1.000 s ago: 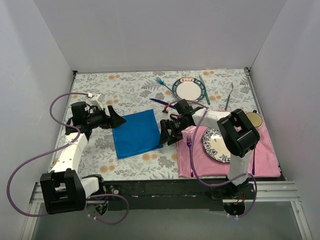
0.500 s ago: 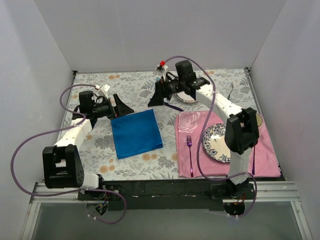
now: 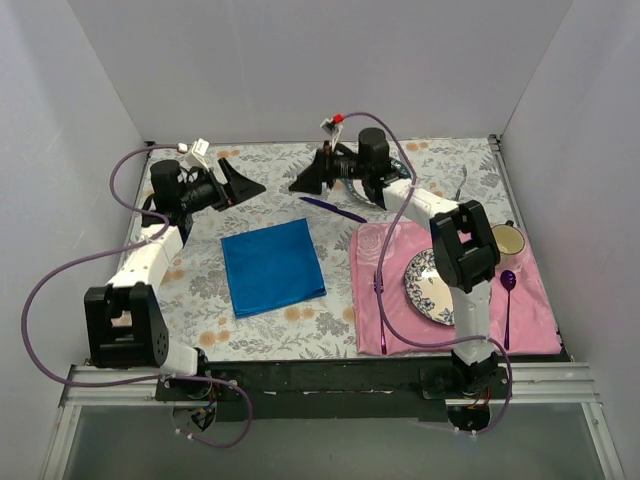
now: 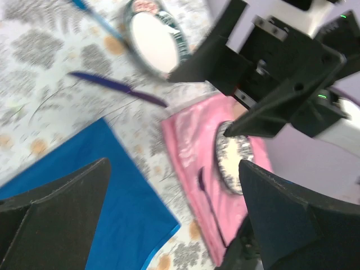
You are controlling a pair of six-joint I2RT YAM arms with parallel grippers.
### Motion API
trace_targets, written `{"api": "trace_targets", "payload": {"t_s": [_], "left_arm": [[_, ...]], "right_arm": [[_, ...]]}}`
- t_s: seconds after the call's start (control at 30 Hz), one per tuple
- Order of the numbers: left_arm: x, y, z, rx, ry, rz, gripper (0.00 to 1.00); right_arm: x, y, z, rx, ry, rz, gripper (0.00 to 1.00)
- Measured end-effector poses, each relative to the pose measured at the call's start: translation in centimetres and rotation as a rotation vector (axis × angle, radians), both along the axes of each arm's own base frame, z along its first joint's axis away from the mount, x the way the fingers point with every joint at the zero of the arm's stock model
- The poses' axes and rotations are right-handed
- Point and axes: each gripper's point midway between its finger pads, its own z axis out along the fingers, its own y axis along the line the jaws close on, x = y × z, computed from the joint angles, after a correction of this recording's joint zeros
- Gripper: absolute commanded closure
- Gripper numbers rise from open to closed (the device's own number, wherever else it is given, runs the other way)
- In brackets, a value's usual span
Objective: Fold the napkin into a case and place the utensils inside
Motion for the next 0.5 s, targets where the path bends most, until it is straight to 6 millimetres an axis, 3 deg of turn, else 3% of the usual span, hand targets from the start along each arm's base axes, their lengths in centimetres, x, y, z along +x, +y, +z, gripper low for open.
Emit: {"api": "trace_targets", "payload": {"t_s": [0.07,0.13,0.27,0.37,0.5], "left_arm": [[1.0,-0.3,0.8,-0.078,0.000,-0.047,0.02],[1.6,-0.5,-0.8,-0.153,0.050,-0.056,0.02],[1.7,-1.3,-6.6,-0.300,0.275,-0.041,0.02],[2.2,-2.2,-7.9,-0.347,0.333,-0.039,0.02],[2.7,-3.7,-7.8,-0.391,0.338,-0.056,0.02]], "right_arm": [[2.1,1.0,2.9,0.083,0.019,0.013,0.01],[3.5,1.7,3.8,0.130,0.060,0.012,0.01],[3.0,2.0,1.0,0.127,0.252,0.015,0.01],[1.7,3.1,-1.3,0.112,0.379,0.031,0.01],[-0.1,4.8,-3.9,0.087,0.507,0.057,0.01]]}}
